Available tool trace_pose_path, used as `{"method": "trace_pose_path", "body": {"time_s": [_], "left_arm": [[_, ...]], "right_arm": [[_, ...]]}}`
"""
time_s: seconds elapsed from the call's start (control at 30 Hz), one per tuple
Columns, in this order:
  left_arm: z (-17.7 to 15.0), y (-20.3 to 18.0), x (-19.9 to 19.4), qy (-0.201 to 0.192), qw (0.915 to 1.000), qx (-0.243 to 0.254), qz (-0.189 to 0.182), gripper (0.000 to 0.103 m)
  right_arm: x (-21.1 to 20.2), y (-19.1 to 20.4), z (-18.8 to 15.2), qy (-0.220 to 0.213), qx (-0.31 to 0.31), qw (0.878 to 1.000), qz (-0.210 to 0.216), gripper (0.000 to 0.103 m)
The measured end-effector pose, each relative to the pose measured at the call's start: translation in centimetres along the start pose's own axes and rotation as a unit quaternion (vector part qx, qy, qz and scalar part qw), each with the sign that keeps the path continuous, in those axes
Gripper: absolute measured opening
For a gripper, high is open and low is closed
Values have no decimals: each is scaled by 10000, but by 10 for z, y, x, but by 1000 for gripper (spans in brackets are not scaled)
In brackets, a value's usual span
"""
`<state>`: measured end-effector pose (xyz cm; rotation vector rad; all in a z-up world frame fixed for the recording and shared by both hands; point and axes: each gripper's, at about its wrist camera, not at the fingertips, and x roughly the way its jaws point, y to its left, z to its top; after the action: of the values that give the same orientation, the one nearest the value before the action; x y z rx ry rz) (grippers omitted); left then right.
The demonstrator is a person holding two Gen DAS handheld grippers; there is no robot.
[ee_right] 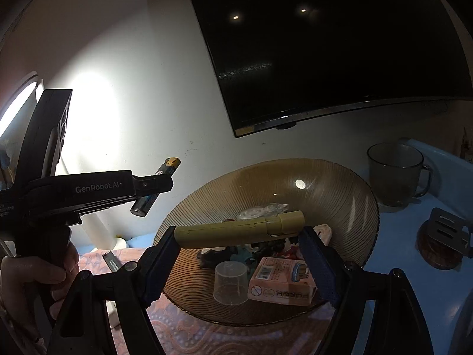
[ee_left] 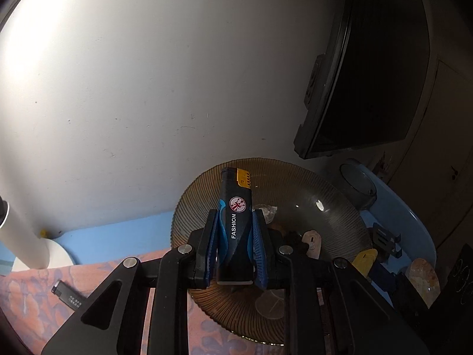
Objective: Organize rigid objects
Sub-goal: 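Carry the FASHION lighter and yellow marker into the bowl and open both grippers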
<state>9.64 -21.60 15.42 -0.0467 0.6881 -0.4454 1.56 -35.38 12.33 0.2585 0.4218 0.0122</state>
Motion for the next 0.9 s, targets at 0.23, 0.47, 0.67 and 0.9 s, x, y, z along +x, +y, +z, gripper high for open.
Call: {"method": "trace_pose_path", "body": {"time_s": [0.23, 0.47, 0.67, 0.9], "left_arm": [[19, -46, 48, 322, 9972, 370, -568, 19], [14, -63, 81, 1142, 9873, 379, -1034, 97], [14, -39, 64, 961, 9947, 195, -301, 97], [24, 20, 13, 703, 9968, 257, 264, 97]], "right_arm": [[4, -26, 1, 12, 369, 9988, -331, 80], [-3, -19, 3, -247, 185, 9979, -577, 103], [13, -2, -2, 198, -296, 9975, -602, 103], [7, 19, -4, 167, -665, 9969, -398, 103]]}}
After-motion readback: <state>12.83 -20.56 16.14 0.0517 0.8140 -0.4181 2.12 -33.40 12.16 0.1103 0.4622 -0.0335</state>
